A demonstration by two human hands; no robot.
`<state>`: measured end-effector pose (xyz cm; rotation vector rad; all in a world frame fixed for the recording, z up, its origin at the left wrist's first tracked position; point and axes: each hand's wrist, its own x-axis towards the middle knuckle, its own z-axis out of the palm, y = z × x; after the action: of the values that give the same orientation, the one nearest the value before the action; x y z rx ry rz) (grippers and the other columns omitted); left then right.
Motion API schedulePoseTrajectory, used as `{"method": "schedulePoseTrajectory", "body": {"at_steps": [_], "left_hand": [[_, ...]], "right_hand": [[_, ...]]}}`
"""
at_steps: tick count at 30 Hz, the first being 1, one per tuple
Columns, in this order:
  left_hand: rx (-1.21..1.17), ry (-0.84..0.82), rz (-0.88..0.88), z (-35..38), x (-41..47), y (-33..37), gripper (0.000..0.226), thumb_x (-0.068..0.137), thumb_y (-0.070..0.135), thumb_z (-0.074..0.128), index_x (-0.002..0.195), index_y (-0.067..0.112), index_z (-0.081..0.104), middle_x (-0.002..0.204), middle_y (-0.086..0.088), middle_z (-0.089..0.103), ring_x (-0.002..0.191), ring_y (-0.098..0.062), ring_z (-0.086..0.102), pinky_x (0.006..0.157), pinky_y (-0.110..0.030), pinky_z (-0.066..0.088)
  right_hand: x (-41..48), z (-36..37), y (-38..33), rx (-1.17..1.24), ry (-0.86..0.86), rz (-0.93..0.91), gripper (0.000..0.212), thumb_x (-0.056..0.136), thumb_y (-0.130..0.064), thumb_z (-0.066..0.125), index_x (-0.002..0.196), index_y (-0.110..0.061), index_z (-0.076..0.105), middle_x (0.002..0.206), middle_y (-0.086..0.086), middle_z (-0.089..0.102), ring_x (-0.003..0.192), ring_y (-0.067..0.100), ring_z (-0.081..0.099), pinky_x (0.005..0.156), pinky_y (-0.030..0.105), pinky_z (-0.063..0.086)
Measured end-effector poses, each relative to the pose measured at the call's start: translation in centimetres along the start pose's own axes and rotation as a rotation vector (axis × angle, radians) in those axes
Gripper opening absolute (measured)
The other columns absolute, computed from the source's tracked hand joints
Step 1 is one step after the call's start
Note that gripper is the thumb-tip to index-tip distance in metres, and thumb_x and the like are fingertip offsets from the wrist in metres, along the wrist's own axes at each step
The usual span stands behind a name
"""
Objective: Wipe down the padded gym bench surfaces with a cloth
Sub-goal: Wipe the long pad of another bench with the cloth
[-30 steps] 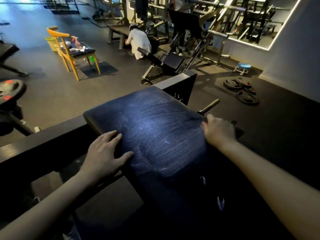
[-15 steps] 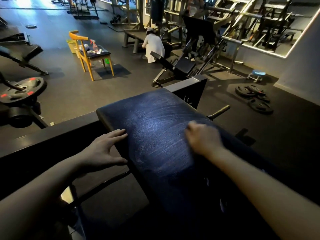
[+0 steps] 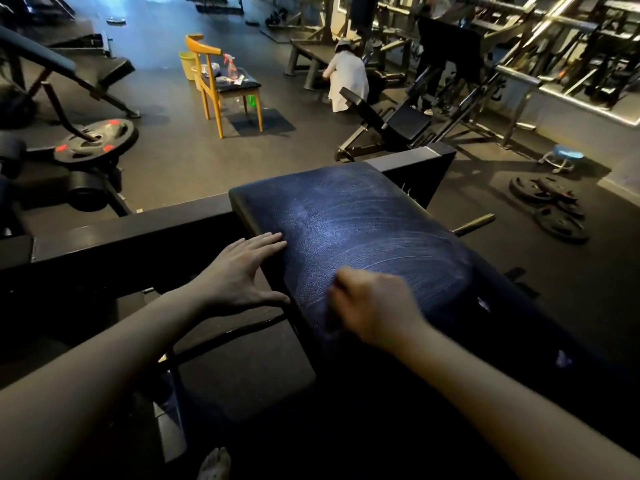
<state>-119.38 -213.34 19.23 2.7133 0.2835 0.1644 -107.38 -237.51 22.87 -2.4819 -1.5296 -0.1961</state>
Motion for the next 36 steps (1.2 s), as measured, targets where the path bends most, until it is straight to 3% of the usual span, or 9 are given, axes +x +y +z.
{"method": "schedulePoseTrajectory", "body": {"at_steps": [3,5,9,13,17,23,27,32,36], "left_hand": [[0.009,0.013,-0.013,0.4,-0.1,0.0,0.141,0.05,0.11,0.031,0.159,0.02,0.033,0.167,0.006,0.028,0.154,-0.008,0.02,0.128,-0.044,0.017],[0.01,0.044,-0.048,0.8,-0.3,-0.2,0.144,0.048,0.111,0.03,0.161,0.021,0.029,0.168,0.006,0.026,0.155,-0.008,0.019,0.129,-0.042,0.013],[-0.05,0.167,-0.179,1.5,-1.4,0.2,0.148,0.046,0.106,0.043,0.161,0.015,0.027,0.167,-0.003,0.027,0.154,-0.021,0.024,0.128,-0.043,0.017],[-0.153,0.193,-0.236,1.6,-2.3,1.0,0.137,0.051,0.09,0.053,0.16,0.011,0.029,0.164,-0.006,0.034,0.152,-0.023,0.029,0.127,-0.043,0.021],[-0.195,0.2,-0.261,1.8,-2.4,1.3,0.14,0.049,0.09,0.054,0.161,0.011,0.027,0.161,-0.007,0.038,0.15,-0.022,0.033,0.126,-0.045,0.024],[-0.222,0.226,-0.247,2.2,-2.4,0.8,0.135,0.058,0.072,0.082,0.163,0.014,0.02,0.163,-0.006,0.034,0.151,-0.019,0.028,0.125,-0.032,0.019],[-0.286,0.184,-0.315,2.4,-2.5,0.4,0.142,0.048,0.09,0.062,0.163,0.017,0.022,0.167,-0.001,0.028,0.154,-0.015,0.022,0.127,-0.041,0.021],[-0.253,0.192,-0.324,2.6,-2.1,0.5,0.142,0.043,0.093,0.051,0.157,0.01,0.036,0.164,-0.005,0.035,0.152,-0.019,0.029,0.126,-0.038,0.022],[-0.225,0.152,-0.327,2.2,-2.1,0.5,0.144,0.043,0.095,0.05,0.159,0.011,0.033,0.165,-0.005,0.031,0.153,-0.019,0.026,0.126,-0.037,0.019]], "right_hand": [[3.3,-1.2,6.6,-0.176,-0.008,0.326,0.022,0.103,-0.04,0.047,0.102,-0.019,0.055,0.102,0.013,0.072,0.093,0.037,0.068,0.069,0.039,0.043],[5.8,-0.6,6.7,-0.162,0.032,0.368,0.024,0.104,-0.038,0.046,0.107,-0.017,0.054,0.107,0.016,0.071,0.098,0.037,0.068,0.072,0.039,0.043],[8.2,2.6,-1.8,0.062,-0.003,0.122,0.021,0.103,-0.036,0.049,0.104,-0.017,0.056,0.101,0.012,0.071,0.09,0.036,0.067,0.066,0.035,0.034],[5.4,1.5,-3.1,0.126,-0.036,-0.226,0.025,0.096,-0.041,0.05,0.093,-0.018,0.06,0.083,0.003,0.069,0.075,0.033,0.066,0.058,0.037,0.045],[6.9,1.4,-0.2,0.065,-0.008,-0.18,0.029,0.096,-0.045,0.049,0.091,-0.019,0.06,0.084,0.003,0.07,0.077,0.034,0.067,0.06,0.037,0.046],[19.1,5.0,-4.2,0.064,-0.015,0.027,0.024,0.104,-0.038,0.048,0.111,-0.016,0.056,0.104,0.01,0.069,0.093,0.034,0.066,0.071,0.039,0.047],[14.8,4.0,-4.0,0.14,-0.039,-0.111,0.02,0.1,-0.036,0.053,0.106,-0.018,0.059,0.094,0.005,0.069,0.084,0.03,0.066,0.072,0.043,0.054],[4.4,0.9,-1.1,0.237,-0.174,-0.412,0.019,0.097,-0.036,0.053,0.1,-0.021,0.065,0.09,-0.006,0.067,0.081,0.019,0.066,0.064,0.037,0.053],[9.6,2.6,-1.7,0.142,-0.077,-0.308,0.022,0.098,-0.038,0.052,0.098,-0.02,0.064,0.088,0.0,0.068,0.08,0.027,0.067,0.064,0.041,0.053]]}}
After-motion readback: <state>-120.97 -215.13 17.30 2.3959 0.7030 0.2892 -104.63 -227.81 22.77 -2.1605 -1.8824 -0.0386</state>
